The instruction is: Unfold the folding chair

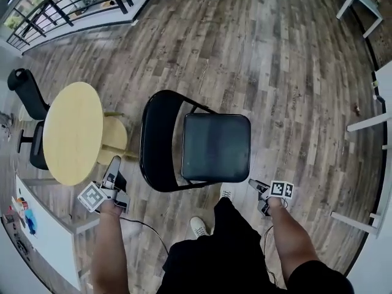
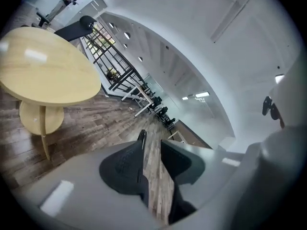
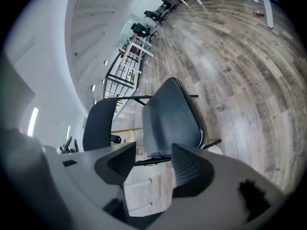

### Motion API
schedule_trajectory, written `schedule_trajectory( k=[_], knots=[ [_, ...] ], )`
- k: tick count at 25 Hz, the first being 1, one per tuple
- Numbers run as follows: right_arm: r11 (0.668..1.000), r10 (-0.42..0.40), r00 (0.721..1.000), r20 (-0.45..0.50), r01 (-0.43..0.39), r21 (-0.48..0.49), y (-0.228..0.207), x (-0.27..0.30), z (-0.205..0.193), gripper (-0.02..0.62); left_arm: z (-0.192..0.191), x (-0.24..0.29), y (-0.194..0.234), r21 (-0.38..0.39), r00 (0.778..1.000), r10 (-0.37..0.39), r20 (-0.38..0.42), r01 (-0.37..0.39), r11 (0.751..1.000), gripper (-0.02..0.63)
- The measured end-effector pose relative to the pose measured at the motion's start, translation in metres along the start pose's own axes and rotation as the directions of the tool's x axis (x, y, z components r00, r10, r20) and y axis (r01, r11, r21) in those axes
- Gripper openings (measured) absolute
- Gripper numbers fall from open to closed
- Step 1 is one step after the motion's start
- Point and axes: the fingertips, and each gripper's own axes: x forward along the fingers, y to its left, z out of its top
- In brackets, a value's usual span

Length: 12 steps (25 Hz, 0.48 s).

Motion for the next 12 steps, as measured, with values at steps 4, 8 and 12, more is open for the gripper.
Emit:
schedule_trajectory(
  k=[4, 8, 12],
  knots=[
    [0.996, 0.042, 0.996, 0.079, -0.035, -0.086, 0.07, -0.02, -0.007, 0.012, -0.037, -0.061, -0.007, 0.175, 0.984, 0.135, -0.12, -0.113, 0.978, 0.033],
    [0.975, 0.114, 0.986, 0.125, -0.087, -0.205, 0.156, -0.038, -0.034, 0.006, -0.087, -0.111, -0.033, 0.319, 0.963, 0.144, -0.229, -0.066, 0.945, 0.008],
    [0.925, 0.254, 0.954, 0.159, -0.192, -0.327, 0.252, -0.07, -0.082, 0.006, -0.128, -0.148, -0.074, 0.401, 0.952, 0.106, -0.288, 0.019, 0.916, 0.006]
  ],
)
